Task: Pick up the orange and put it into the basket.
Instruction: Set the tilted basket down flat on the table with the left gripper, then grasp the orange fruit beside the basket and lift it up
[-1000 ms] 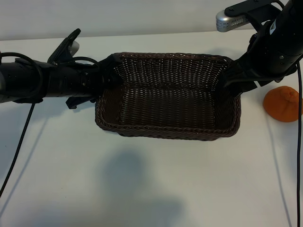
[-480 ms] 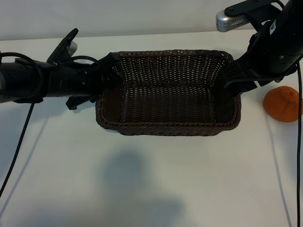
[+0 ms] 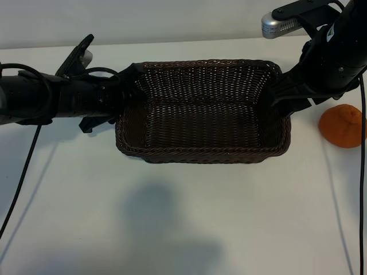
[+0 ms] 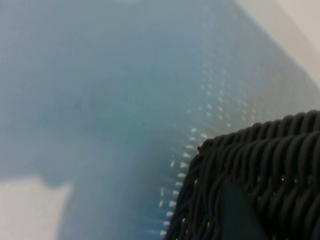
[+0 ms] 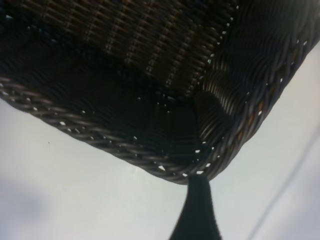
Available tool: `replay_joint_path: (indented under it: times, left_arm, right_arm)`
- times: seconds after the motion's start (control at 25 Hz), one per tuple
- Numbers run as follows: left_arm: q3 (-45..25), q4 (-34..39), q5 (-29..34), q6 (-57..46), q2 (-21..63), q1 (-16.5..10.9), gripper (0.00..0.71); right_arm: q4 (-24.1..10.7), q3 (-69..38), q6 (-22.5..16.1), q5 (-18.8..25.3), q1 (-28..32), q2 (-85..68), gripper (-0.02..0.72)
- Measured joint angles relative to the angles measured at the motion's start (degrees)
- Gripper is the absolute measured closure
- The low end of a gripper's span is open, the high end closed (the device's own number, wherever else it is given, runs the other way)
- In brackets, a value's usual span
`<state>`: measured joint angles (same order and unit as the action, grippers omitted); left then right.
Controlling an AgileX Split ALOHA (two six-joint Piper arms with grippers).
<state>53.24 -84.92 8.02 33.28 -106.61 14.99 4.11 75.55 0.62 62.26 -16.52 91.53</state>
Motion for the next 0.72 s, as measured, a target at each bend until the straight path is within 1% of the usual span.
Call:
replay_joint_path:
  times: [0.2, 0.28, 0.44, 0.52, 0.6, 0.72]
  left_arm:
    - [0.00, 0.00, 0.00, 0.05, 0.00, 0.00, 0.340]
    - [0.00, -0.22, 0.25, -0.02, 0.00, 0.00, 0.286]
    - [0.06, 0.28, 1.23, -0.34, 0.00, 0.00, 0.136]
    - [0.06, 1.09, 1.66, -0.45, 0.00, 0.00, 0.087]
    - [0.06, 1.38, 2.22, -0.45, 0.00, 0.00, 0.066]
    - [0.06, 2.23, 2.57, -0.41, 0.51, 0.00, 0.063]
  right_arm:
    - [0.00, 0.00, 0.00, 0.00, 0.00, 0.00, 0.144]
    - [0.00, 0.00, 0.05, -0.05, 0.00, 0.00, 0.144]
    - [0.00, 0.00, 0.05, -0.05, 0.00, 0.00, 0.144]
    - [0.00, 0.00, 0.05, -0.05, 0.00, 0.00, 0.144]
    - [0.00, 0.00, 0.05, -0.05, 0.00, 0.00, 0.144]
    - [0.00, 0.00, 0.05, -0.05, 0.00, 0.00, 0.144]
